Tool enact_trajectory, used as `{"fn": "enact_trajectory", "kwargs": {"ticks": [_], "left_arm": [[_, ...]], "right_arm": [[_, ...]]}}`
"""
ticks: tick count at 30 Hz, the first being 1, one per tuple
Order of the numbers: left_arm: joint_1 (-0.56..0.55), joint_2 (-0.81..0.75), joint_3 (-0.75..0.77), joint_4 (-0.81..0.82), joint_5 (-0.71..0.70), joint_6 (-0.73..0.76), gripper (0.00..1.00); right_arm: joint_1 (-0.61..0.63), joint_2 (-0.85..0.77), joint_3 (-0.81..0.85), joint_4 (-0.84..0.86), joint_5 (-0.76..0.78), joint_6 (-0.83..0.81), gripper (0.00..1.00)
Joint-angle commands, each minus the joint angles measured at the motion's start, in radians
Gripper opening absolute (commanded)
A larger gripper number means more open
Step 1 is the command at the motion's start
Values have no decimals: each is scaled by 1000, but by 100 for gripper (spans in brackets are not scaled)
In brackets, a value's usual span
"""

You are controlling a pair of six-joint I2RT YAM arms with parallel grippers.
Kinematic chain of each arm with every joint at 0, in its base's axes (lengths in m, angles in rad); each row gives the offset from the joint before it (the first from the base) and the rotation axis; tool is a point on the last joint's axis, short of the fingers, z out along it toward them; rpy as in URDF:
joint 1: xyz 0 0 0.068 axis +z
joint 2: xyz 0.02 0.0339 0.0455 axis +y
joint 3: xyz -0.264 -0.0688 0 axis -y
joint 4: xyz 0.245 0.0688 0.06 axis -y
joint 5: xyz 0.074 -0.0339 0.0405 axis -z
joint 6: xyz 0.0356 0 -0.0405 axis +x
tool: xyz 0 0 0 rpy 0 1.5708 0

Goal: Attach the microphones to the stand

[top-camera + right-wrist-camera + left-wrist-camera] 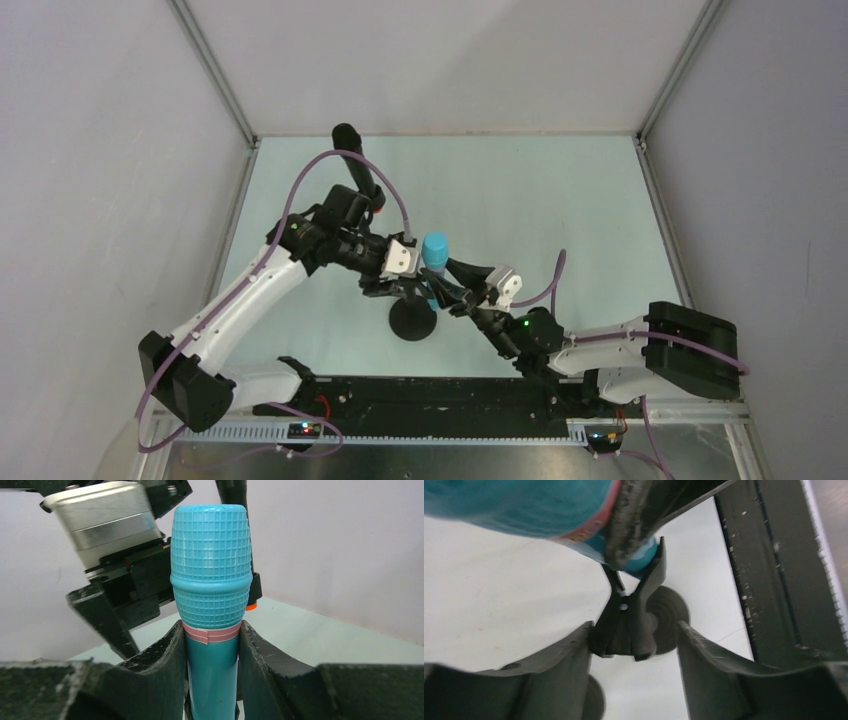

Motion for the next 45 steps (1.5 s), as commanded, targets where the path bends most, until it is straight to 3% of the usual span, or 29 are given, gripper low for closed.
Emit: {"fn": "enact_trajectory", "kwargs": {"ticks": [1,2,4,8,15,20,23,38,45], "left_arm": [[-7,-6,33,-4,-2,5,55],[-6,6,43,-5,-7,-1,44],[-6,17,57,-6,-18,-9,38],[-6,24,71,-6,-20,-19,36],[-5,29,86,-7,-3,-129,1],[24,23,89,15,28,-300,0],[39,-23,45,114,15,-382,0],[39,-76,-18,299,7,-506,0],[43,-105,-55,389,-14,-585,0]], "right_arm": [[-4,-12,23,54,7,30,0],[-5,-14,24,54,10,31,0],[-6,-19,24,54,22,31,0],[-20,-21,27,56,41,54,0],[-35,3,61,57,52,77,0],[-87,-8,62,57,49,137,0],[-133,-12,71,56,35,175,0],[-144,51,110,57,85,312,0],[-124,78,136,56,101,301,0]]}}
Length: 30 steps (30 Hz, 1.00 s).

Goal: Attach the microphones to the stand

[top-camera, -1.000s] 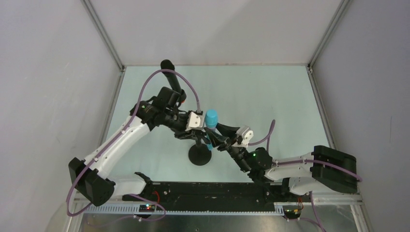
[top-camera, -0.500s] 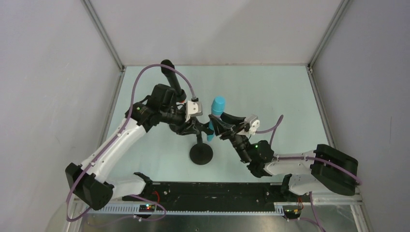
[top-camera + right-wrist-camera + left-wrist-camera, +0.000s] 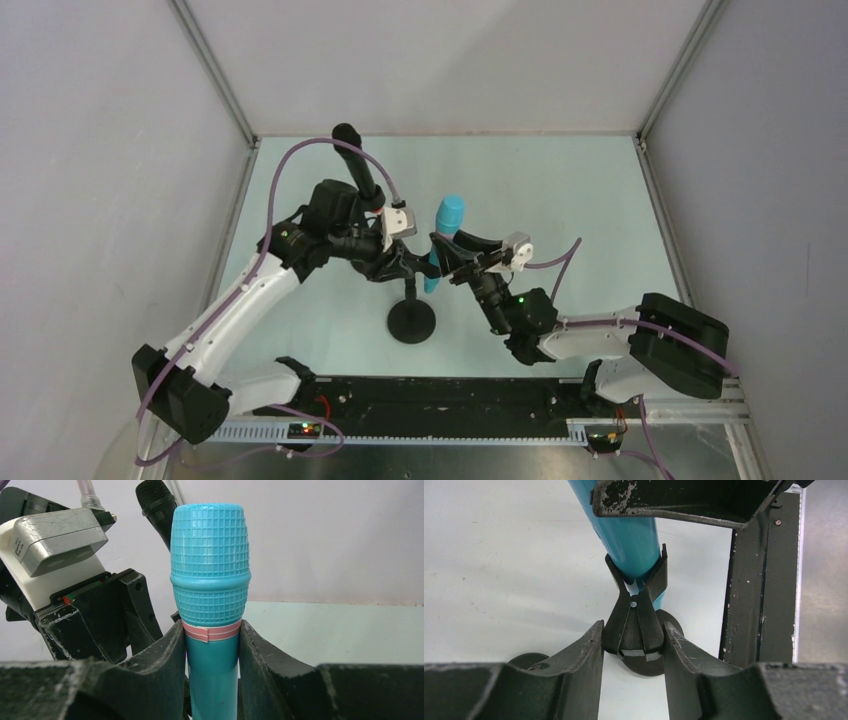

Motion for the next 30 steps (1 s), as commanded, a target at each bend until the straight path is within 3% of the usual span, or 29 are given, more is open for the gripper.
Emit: {"fn": "enact_trajectory", "kwargs": {"ticks": [1,12,21,22,23,24,25,27,30], "left_arm": [[0,-56,-18,170,31,-98,0],[5,-107,-101,325,-10,-238,0],[-7,-125,-125,340,-20,-239,2],[-11,-125,-125,341,-25,-247,7],[-13,-129,-125,340,-30,-253,28],[-14,-133,-130,340,-32,-261,38],[-14,-140,-133,341,-34,-262,57],[-16,-155,-144,340,-32,-252,77],[-19,-176,-159,339,-34,-235,90]], "right_arm": [[18,15,54,48,29,33,0],[17,45,82,50,64,48,0],[38,65,89,50,93,53,0],[39,66,89,49,97,51,0],[42,65,89,50,96,52,0],[42,64,89,49,96,49,0],[42,63,89,50,94,47,0],[43,58,89,48,88,36,0],[51,46,89,49,82,5,0]]}}
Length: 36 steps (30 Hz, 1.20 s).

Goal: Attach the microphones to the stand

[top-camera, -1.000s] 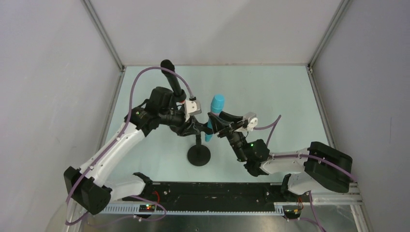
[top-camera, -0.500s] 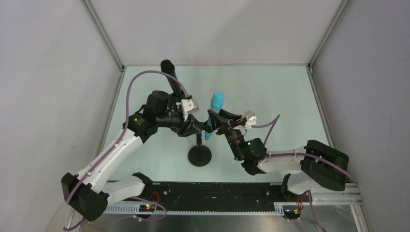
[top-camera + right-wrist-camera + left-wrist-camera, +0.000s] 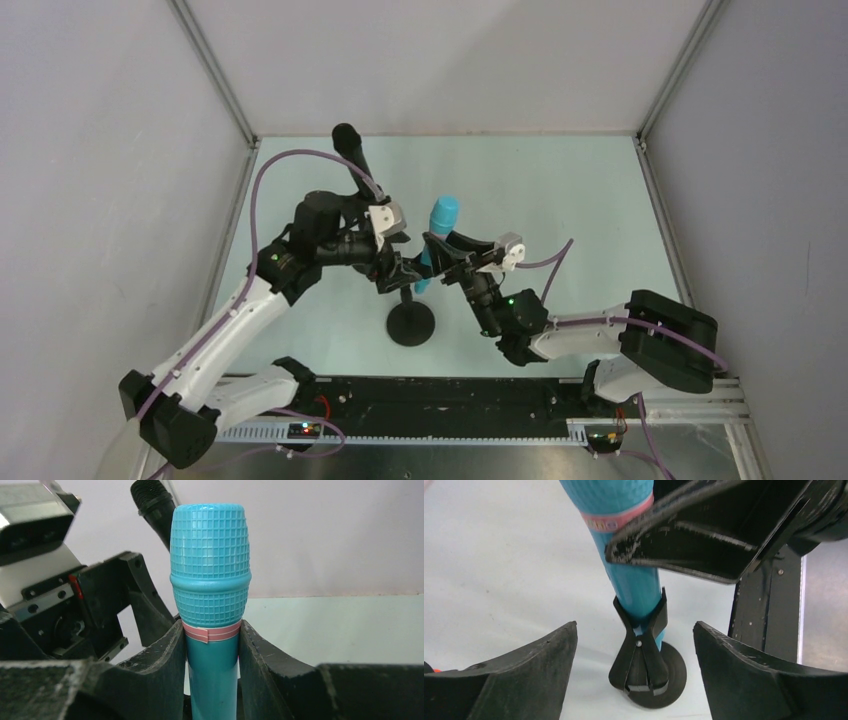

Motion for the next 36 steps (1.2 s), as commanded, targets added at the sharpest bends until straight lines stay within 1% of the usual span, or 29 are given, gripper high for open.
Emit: {"fn": "enact_trajectory", "kwargs": {"ticks": [1,7,11,14,18,24,29,36], "left_arm": [[-10,-54,-14,66,9,4,92],[-10,-81,-23,64,9,33,94],[-9,-95,-2,60,-21,77,96],[-8,-87,25,54,-62,95,97],[-8,-99,30,52,-76,115,98],[-5,-113,10,47,-99,138,99],[-1,-128,-6,41,-108,158,99],[9,-145,-34,26,-109,191,99]], "right_arm": [[17,-11,35,44,-18,-10,0],[41,-39,34,45,-23,-84,0],[27,-53,38,45,-49,-101,0],[-12,-65,49,45,-89,-114,0],[-43,-75,71,44,-145,-152,0],[-106,-64,94,46,-170,-185,0],[-185,-36,147,46,-203,-174,0],[-245,37,197,49,-201,-123,0]]}}
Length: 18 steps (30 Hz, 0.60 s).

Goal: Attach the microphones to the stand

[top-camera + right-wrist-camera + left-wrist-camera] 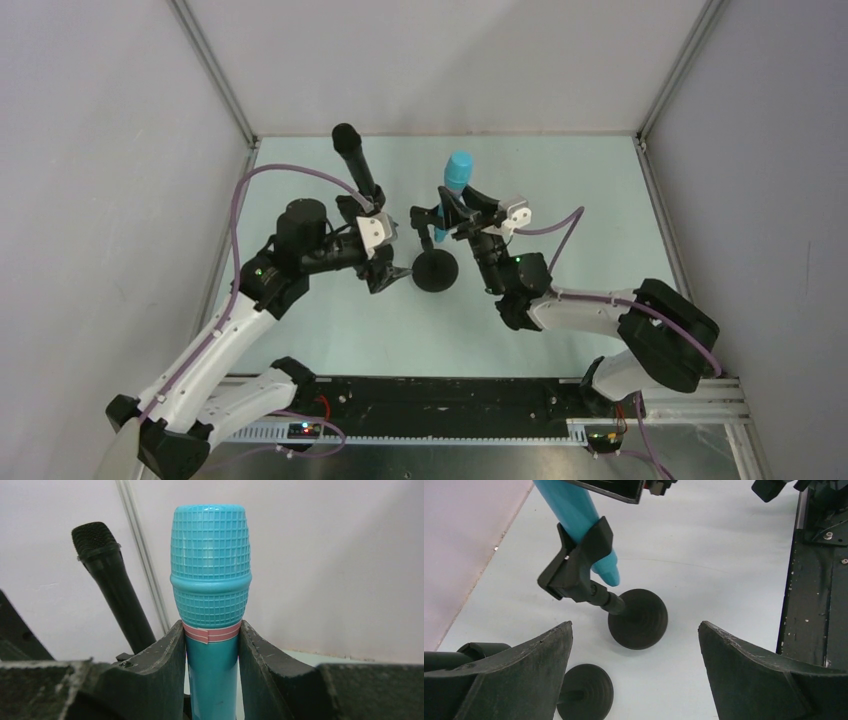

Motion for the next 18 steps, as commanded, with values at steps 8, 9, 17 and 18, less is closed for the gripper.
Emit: {"fn": "enact_trajectory", "kwargs": {"ticks": [8,9,17,18], "left_arm": [[10,-38,-29,-27,-34,68,100],[11,-39,-30,-29,-36,69,100],[10,-41,-26,-37,-61,49,100],[10,-41,-23,-37,-63,48,100]], "right_arm": [[-29,93,62,115,6,97,0],[-29,88,57,115,8,100,0],[-13,10,-50,109,59,131,26],[-11,-1,-63,108,64,130,27]]}}
